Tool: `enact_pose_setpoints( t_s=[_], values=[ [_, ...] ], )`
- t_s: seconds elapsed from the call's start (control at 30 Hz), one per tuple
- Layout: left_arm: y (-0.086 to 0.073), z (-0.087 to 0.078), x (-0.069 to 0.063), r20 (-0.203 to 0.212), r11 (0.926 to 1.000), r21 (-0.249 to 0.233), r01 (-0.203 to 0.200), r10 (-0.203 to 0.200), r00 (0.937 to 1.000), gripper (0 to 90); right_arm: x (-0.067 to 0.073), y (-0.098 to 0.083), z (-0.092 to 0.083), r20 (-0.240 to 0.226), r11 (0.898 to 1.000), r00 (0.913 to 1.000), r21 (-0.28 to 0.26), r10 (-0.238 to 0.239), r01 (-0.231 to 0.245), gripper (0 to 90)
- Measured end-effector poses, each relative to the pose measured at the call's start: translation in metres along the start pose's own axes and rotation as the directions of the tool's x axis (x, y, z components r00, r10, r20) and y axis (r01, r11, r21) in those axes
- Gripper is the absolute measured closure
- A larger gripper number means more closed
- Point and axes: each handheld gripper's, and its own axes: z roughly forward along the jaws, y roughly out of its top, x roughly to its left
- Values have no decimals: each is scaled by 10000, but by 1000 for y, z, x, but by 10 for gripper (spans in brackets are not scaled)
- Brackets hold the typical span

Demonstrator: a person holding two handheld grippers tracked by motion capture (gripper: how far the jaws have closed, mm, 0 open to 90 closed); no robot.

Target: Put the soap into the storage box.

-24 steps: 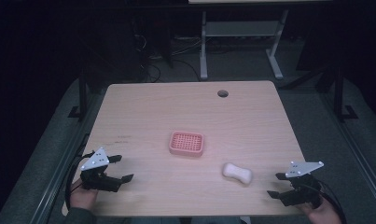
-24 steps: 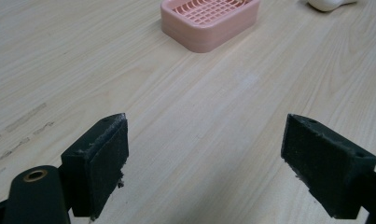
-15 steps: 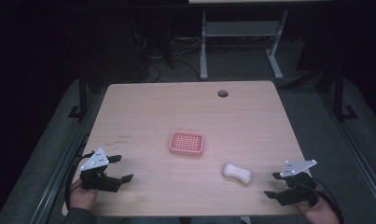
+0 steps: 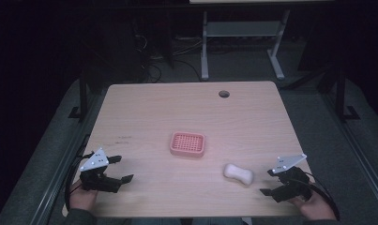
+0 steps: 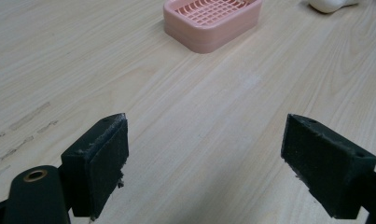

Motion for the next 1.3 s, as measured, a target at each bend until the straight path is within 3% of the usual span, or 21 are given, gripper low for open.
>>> enact_pose_setpoints(
  t_s=[0.07, 0.27, 0.67, 1.3],
  values=[
    [0, 0, 0, -5, 10000, -4, 4, -4, 10000, 148, 0, 4, 0, -178, 9999, 9998, -116, 15, -18, 228],
    [0, 0, 0, -1, 10000, -4, 3, -3, 10000, 148, 1, 10, 6, -124, 9995, 9998, 254, -158, 161, 221],
    [0, 0, 0, 2, 10000, -13, 8, -8, 10000, 148, 2, 25, 10, -216, 9980, 9986, 399, -476, 485, 217],
    [0, -1, 1, 0, 10000, 1, -25, 25, 10000, 148, 5, 52, 19, -400, 9890, 9905, 634, -1313, 1336, 226]
  ],
)
